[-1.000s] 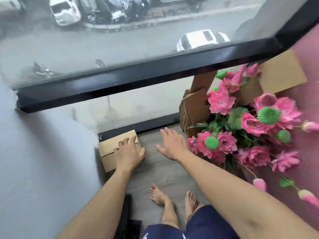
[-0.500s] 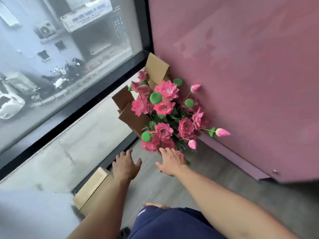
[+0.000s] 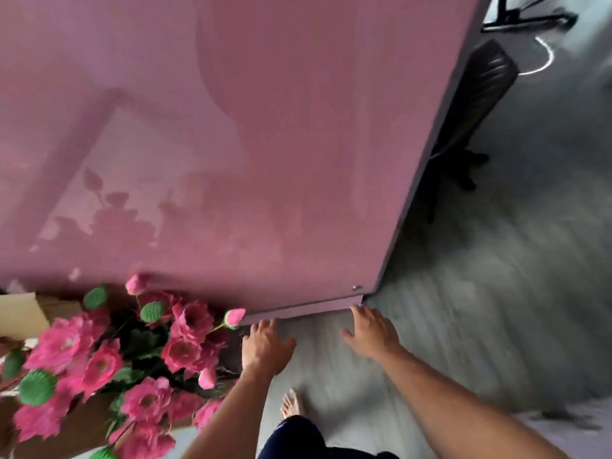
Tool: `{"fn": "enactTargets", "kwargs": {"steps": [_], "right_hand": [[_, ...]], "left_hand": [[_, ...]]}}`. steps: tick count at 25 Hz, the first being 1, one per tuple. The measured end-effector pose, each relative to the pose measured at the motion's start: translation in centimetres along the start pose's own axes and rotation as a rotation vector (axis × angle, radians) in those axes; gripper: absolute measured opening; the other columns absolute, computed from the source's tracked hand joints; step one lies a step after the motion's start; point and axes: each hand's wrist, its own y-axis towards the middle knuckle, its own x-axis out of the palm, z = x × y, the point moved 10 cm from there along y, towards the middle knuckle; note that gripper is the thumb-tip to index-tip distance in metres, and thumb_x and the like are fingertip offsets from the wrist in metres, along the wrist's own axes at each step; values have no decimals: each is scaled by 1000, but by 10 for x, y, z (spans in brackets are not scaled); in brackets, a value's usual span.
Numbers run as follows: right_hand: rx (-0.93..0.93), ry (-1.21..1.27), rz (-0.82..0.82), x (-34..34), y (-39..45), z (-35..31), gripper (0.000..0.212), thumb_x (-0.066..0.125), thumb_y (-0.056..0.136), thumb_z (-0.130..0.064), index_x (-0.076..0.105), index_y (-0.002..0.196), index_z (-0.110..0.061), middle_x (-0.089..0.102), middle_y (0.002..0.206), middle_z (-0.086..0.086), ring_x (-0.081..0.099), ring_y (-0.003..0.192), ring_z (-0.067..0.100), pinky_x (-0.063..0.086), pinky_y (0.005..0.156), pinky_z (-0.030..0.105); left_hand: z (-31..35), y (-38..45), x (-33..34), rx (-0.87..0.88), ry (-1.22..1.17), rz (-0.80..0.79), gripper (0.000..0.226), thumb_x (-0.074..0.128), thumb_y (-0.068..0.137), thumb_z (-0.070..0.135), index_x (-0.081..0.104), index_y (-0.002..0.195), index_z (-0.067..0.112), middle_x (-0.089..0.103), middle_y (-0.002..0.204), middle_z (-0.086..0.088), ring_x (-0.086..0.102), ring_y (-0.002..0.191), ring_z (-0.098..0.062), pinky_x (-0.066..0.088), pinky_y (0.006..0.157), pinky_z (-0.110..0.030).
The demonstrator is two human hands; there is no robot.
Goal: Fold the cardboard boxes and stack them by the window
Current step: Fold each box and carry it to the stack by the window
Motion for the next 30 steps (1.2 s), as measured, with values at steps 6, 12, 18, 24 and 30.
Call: {"fn": "enactTargets", "kwargs": {"steps": [6,12,18,24,30], "right_hand": [[354,109,101,-58,17,109,55,50,94,-53,47,134,-16,51,134,7,49,125,28,46,96,39],[603,203,217,-125,32,192,49,50,93,-52,52,125,-14,55,126,8,53,121,29,46,95,39],[845,395,238,-136,15,319,52,48,94,-48,49,134,-15,54,134,9,48,124,28,45,98,39],[929,453,227,-168,29,464,55,49,92,-50,48,133,-13,54,133,10,50,123,28,45,96,38],[900,407,212,-243,67,600,57,45,94,-55,46,137,-17,51,136,8,48,124,29,45,97,42]], "left_hand": [[177,87,-9,436,149,-87,59,45,95,57,38,146,28,47,142,-2,42,132,-23,38,106,-39],[339,130,-5,813,334,-134,60,42,95,59,37,146,26,45,145,-2,41,133,-23,35,109,-40],[485,135,18,1028,453,-161,62,46,94,59,40,145,25,47,145,-1,40,135,-23,37,108,-42],[649,160,29,1073,501,-133,59,46,95,58,43,141,21,47,142,-4,40,134,-25,39,104,-42],[800,185,9,1041,448,-86,60,46,93,59,44,138,19,49,139,-4,42,131,-25,40,100,-42]]}}
